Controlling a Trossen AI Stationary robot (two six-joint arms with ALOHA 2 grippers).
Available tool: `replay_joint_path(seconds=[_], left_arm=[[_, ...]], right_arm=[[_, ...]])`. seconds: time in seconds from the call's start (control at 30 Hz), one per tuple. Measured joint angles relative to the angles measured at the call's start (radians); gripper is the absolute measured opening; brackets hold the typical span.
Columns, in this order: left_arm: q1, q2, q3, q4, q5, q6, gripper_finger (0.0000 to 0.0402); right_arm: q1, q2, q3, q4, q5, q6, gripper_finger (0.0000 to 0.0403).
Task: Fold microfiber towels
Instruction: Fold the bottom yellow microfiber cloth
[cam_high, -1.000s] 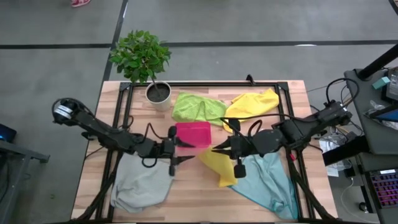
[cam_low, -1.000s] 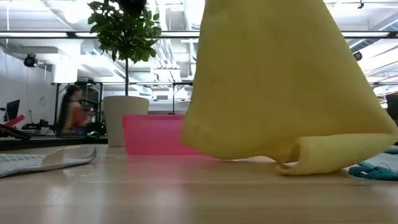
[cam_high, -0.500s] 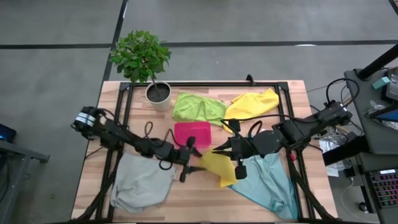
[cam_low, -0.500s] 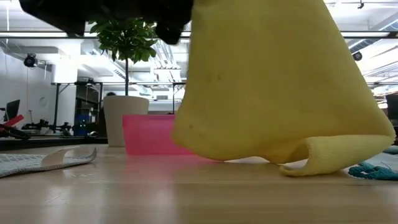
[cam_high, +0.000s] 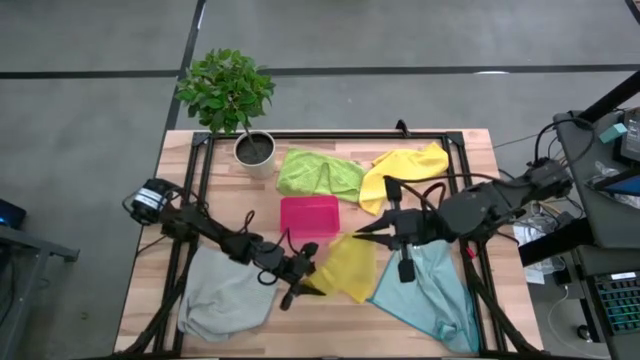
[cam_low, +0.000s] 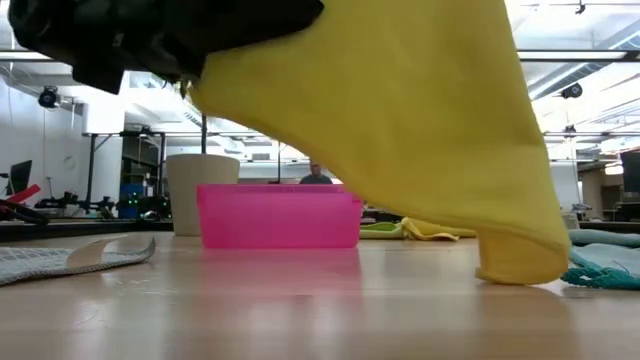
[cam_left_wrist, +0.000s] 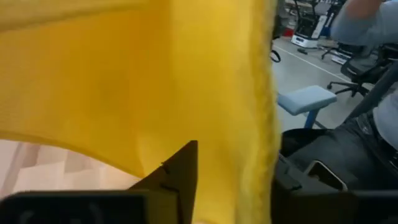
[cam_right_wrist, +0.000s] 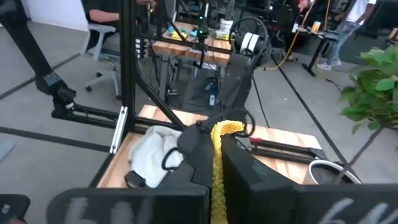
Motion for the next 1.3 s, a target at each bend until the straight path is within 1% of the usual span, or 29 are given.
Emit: replay_joint_path(seconds=[0.1,0.23,0.3,0.43,0.6,0.77,0.87,0.93,0.97,1.0,1.03,1.1,1.13,1.17,1.2,1.23,1.27,1.3], left_arm=[[-0.008,-0.032,-0.001,-0.056,0.001,-0.035,0.0067],[-0.02,-0.088,-0.001,-0.209,-0.003,-0.118,0.0028],[-0.029,-0.119,-0.001,-0.252,-0.008,-0.139,0.0009],[-0.048,-0.218,0.021,-0.41,-0.046,-0.163,0.0001],[-0.058,-0.397,0.098,-0.747,-0.071,-0.221,0.0],[-0.056,-0.548,0.206,-1.179,-0.07,-0.285,0.0],[-0.047,-0.611,0.278,-1.404,-0.072,-0.283,0.0],[-0.035,-0.644,0.323,-1.523,-0.098,-0.285,0.0],[-0.03,-0.659,0.344,-1.558,-0.119,-0.285,0.0],[-0.029,-0.672,0.364,-1.585,-0.137,-0.285,0.0],[-0.029,-0.686,0.379,-1.608,-0.152,-0.283,0.0],[-0.029,-0.705,0.404,-1.616,-0.157,-0.265,0.0],[-0.029,-0.713,0.416,-1.612,-0.157,-0.257,0.0],[-0.03,-0.717,0.428,-1.614,-0.156,-0.253,0.0],[-0.031,-0.721,0.442,-1.614,-0.152,-0.252,0.0],[-0.031,-0.724,0.456,-1.612,-0.145,-0.249,0.0],[-0.031,-0.726,0.467,-1.611,-0.136,-0.24,0.0],[-0.032,-0.727,0.476,-1.611,-0.12,-0.229,0.0]], right_arm=[[0.0,-0.01,0.0,-0.02,0.002,-0.003,0.0008],[0.0,-0.028,0.002,-0.071,0.007,-0.001,0.0008],[0.0,-0.034,0.002,-0.085,0.008,0.002,0.0008],[0.0,-0.045,0.002,-0.12,0.007,0.032,0.0008],[0.0,-0.063,0.008,-0.23,0.004,0.086,0.0008],[0.0,-0.079,0.009,-0.31,0.014,0.142,0.0008],[0.0,-0.082,0.009,-0.356,0.103,0.136,0.0008],[0.0,-0.082,0.009,-0.375,0.157,0.112,0.0008],[-0.001,-0.081,0.009,-0.386,0.162,0.11,0.0008],[-0.001,-0.08,0.009,-0.399,0.142,0.109,0.0008],[-0.001,-0.078,0.009,-0.413,0.086,0.108,0.0008],[0.0,-0.076,0.008,-0.451,-0.061,0.116,0.0008],[0.0,-0.073,0.005,-0.451,-0.085,0.144,0.0008],[0.002,-0.069,0.003,-0.443,-0.063,0.179,0.0008],[0.006,-0.068,0.003,-0.432,0.011,0.229,0.0008],[0.014,-0.067,0.003,-0.429,0.115,0.287,0.0008],[0.026,-0.068,0.003,-0.438,0.174,0.331,0.0008],[0.03,-0.07,0.003,-0.448,0.158,0.333,0.0008]])
